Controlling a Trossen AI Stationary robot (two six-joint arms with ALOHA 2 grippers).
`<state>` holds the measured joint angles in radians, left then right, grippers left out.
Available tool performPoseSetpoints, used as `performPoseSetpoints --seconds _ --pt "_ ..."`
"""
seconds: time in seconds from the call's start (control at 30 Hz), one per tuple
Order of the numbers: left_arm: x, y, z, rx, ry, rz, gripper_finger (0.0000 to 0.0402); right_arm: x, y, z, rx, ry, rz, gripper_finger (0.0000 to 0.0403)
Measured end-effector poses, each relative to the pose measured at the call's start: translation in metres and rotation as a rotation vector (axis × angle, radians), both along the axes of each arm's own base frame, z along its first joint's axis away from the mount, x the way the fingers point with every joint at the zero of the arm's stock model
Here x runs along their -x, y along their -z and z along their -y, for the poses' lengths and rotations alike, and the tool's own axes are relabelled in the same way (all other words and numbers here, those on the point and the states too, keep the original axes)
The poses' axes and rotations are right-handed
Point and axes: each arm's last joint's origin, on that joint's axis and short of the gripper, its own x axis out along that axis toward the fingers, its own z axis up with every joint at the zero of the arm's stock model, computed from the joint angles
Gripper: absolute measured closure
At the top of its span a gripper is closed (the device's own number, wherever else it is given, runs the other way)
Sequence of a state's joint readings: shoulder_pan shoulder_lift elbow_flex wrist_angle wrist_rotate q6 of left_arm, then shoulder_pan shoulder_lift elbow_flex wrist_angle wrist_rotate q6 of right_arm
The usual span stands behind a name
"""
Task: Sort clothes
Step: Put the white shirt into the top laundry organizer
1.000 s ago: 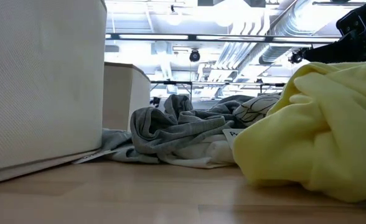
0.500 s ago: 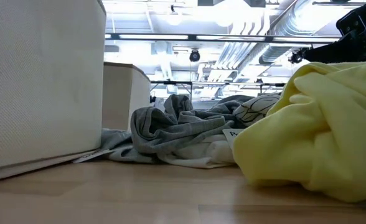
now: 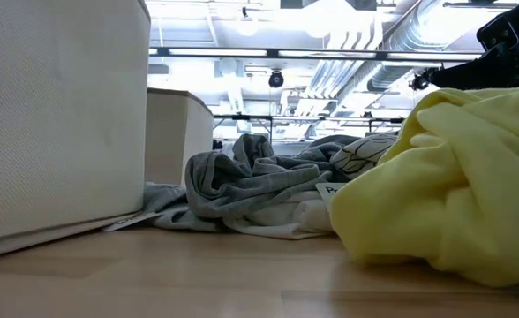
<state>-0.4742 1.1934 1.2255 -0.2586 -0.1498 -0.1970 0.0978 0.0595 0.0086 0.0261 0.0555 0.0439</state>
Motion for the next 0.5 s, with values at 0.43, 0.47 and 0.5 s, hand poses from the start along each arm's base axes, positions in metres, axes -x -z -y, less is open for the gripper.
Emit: performPoseSetpoints --seconds 0.43,0.47,0.5 --pt "-0.146 0.073 -0.092 -0.414 -0.39 -0.337 0.0259 0.0 0.0 0.0 0.0 0.0 0.0 0.0402" --pt "-0.156 0.081 -0.1 -0.437 -0.409 -0.385 0.0259 0.0 0.0 0.0 0.0 0.0 0.0 0.0402" --pt "-0.165 0.089 -0.107 -0.456 -0.425 -0.437 0.0258 0.0 0.0 0.0 0.0 0.0 0.0 0.0402"
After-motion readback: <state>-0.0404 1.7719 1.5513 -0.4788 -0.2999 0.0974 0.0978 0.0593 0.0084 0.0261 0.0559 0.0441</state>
